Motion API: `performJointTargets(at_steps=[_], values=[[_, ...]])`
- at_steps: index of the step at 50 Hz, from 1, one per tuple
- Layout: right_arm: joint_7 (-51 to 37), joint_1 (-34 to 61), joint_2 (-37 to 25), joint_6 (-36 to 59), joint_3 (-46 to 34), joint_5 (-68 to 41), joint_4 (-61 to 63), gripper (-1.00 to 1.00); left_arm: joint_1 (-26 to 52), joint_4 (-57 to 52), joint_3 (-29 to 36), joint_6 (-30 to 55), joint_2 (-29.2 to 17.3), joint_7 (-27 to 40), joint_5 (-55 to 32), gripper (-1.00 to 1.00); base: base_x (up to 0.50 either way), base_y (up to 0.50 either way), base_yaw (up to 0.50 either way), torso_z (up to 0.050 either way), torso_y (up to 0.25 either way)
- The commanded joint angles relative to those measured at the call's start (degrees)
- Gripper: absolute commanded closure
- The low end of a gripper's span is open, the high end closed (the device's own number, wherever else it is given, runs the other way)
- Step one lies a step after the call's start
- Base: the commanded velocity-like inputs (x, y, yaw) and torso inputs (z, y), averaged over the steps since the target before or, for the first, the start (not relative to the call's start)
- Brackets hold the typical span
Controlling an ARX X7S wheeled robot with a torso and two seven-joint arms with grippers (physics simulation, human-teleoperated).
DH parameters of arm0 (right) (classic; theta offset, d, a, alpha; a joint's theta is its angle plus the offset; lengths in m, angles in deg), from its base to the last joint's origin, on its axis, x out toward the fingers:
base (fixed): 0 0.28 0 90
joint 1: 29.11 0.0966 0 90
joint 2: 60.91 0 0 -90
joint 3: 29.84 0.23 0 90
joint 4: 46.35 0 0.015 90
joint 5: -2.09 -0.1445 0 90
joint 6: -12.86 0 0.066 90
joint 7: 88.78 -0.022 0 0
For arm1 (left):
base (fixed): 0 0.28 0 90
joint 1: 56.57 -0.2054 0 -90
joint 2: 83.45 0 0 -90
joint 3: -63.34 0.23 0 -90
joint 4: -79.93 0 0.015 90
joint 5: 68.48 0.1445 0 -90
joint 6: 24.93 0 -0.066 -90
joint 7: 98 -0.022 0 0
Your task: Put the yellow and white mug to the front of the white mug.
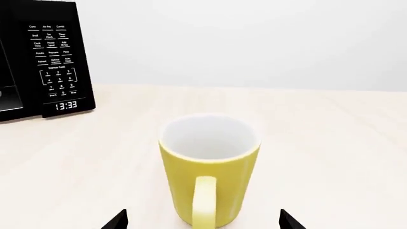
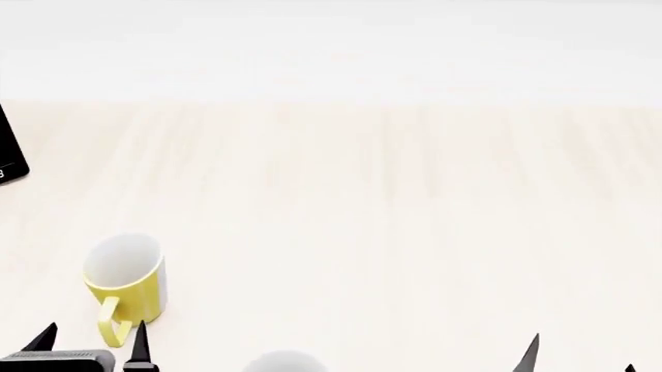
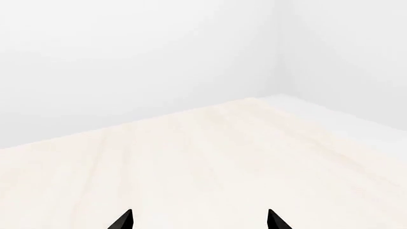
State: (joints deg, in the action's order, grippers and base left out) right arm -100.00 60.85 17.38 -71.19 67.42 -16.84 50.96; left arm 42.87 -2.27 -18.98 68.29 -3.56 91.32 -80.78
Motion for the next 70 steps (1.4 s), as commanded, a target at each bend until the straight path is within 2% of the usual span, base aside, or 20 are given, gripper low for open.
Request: performJointTargets(at_steps=[1,30,49,50,70], values=[[-0.2,-0.1,-0.2,-0.4,-0.3,-0.2,-0.3,-1.0,2.1,3.7,0.7,-0.2,-0.4,0.6,1.1,-1.0,0.0,0.0,0.0,0.0,0.0],[-0.9,-0.5,-0.7,-1.1,-0.7,-0.8,-0.5,-1.0,7.0,14.7,1.1,-3.5,0.1,-0.7,0.0,-1.0,0.0,0.0,0.0,0.0,0.0],[-1.2,-0.2,-0.8,-1.4,-1.5,-1.0,-1.1,-1.0,8.6,16.1,2.3,-4.3,-1.0,-3.6,-0.9,-1.0,0.0,0.0,0.0,0.0,0.001],[-1.2,-0.2,-0.8,-1.3,-1.6,-0.9,-1.1,-1.0,8.3,16.1,2.4,-5.1,-1.0,-4.0,-0.9,1.0,0.0,0.0,0.0,0.0,0.0],[-1.7,0.3,-1.1,-1.1,-2.4,-1.1,-1.1,-1.0,8.0,16.0,3.5,-7.0,-2.0,-6.6,-1.8,1.0,0.0,0.0,0.0,0.0,0.0]])
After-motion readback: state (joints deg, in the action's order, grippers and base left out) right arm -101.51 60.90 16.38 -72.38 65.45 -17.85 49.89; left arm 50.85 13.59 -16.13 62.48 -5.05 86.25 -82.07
